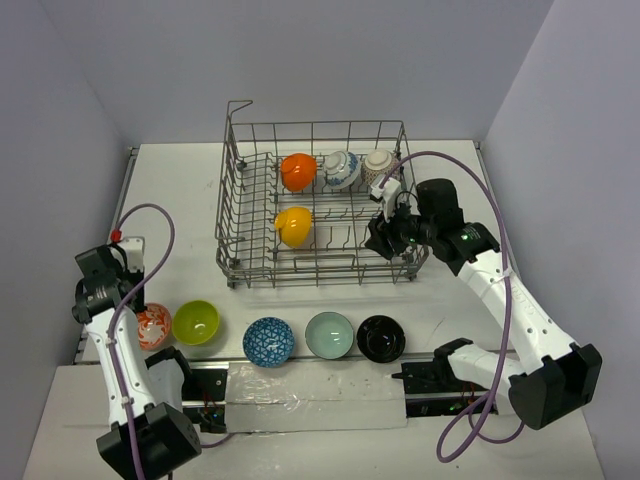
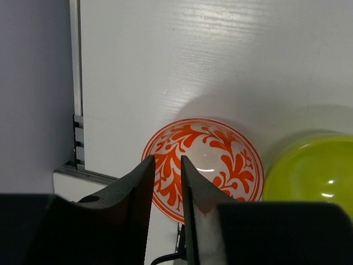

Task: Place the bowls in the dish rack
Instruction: Pick up the bowl from the corner of the board.

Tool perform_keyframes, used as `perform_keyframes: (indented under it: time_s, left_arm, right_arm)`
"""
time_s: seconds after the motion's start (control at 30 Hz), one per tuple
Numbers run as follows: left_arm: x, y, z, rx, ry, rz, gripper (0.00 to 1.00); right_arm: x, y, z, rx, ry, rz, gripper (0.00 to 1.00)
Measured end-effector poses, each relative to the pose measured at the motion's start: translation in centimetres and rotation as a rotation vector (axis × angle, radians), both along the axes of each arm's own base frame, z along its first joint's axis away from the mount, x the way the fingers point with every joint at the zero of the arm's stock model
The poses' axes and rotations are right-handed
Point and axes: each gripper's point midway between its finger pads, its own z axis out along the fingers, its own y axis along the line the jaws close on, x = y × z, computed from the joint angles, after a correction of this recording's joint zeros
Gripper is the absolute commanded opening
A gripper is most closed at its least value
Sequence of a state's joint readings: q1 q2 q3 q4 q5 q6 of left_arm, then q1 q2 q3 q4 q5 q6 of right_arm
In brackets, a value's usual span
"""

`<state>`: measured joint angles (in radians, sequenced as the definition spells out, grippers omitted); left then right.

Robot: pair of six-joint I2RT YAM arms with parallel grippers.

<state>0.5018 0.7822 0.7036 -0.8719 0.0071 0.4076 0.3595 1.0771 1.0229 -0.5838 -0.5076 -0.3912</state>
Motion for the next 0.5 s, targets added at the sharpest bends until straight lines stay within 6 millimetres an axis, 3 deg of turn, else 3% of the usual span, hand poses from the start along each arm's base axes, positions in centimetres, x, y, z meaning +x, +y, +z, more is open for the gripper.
perform_keyframes:
  time_s: [0.4, 0.5]
  left_arm:
    - [-2.0, -0.9, -0.8, -0.007, 0.064, -0.036, 0.25]
    - [-2.3, -1.1, -0.9, -0.009, 0.074, -0.042, 0.34]
  right_arm:
    - [0.3, -0.4, -0.2, -0.020, -0.008, -0.023, 0.56]
    - [0.4, -0.5, -0.2, -0.023, -0.011, -0.028, 0.56]
